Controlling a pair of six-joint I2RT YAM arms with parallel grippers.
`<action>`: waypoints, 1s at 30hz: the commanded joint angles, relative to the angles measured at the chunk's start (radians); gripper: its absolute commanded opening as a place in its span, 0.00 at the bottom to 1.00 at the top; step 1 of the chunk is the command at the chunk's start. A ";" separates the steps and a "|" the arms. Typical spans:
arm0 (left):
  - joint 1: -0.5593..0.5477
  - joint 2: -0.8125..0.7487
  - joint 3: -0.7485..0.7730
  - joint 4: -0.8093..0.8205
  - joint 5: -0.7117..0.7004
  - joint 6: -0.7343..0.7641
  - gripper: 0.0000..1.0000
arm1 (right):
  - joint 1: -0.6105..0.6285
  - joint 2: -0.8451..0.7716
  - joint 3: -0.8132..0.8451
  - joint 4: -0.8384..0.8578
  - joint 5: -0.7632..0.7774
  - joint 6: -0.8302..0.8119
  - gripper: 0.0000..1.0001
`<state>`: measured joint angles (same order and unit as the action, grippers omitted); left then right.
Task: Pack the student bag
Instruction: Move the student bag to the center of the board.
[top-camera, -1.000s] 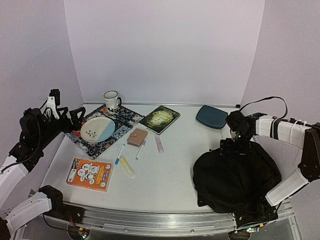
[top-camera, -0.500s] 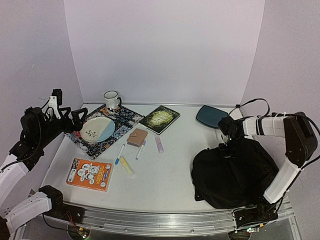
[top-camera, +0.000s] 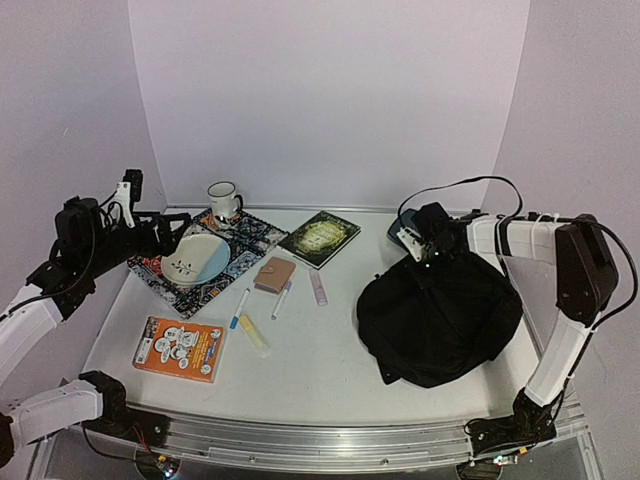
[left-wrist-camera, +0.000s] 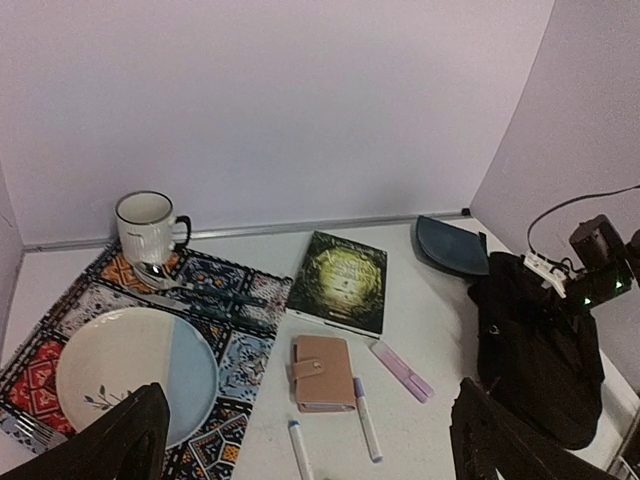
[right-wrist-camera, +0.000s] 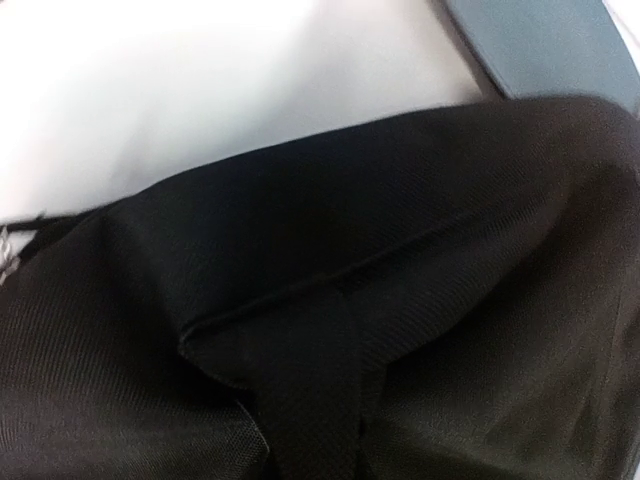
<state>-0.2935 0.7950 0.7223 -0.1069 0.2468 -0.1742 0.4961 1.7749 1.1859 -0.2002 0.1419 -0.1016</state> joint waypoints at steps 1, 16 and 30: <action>-0.004 0.071 0.050 -0.007 0.131 -0.070 0.96 | 0.080 -0.031 0.018 0.017 -0.054 -0.140 0.00; -0.175 0.199 -0.011 0.075 0.168 -0.211 0.90 | 0.250 -0.130 -0.126 0.015 -0.107 -0.136 0.11; -0.447 0.510 0.087 0.255 0.002 -0.313 0.89 | 0.159 -0.341 -0.203 0.049 0.003 0.301 0.72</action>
<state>-0.6794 1.2217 0.7235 0.0446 0.3061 -0.4481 0.7159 1.4905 1.0481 -0.1260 0.0684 -0.0134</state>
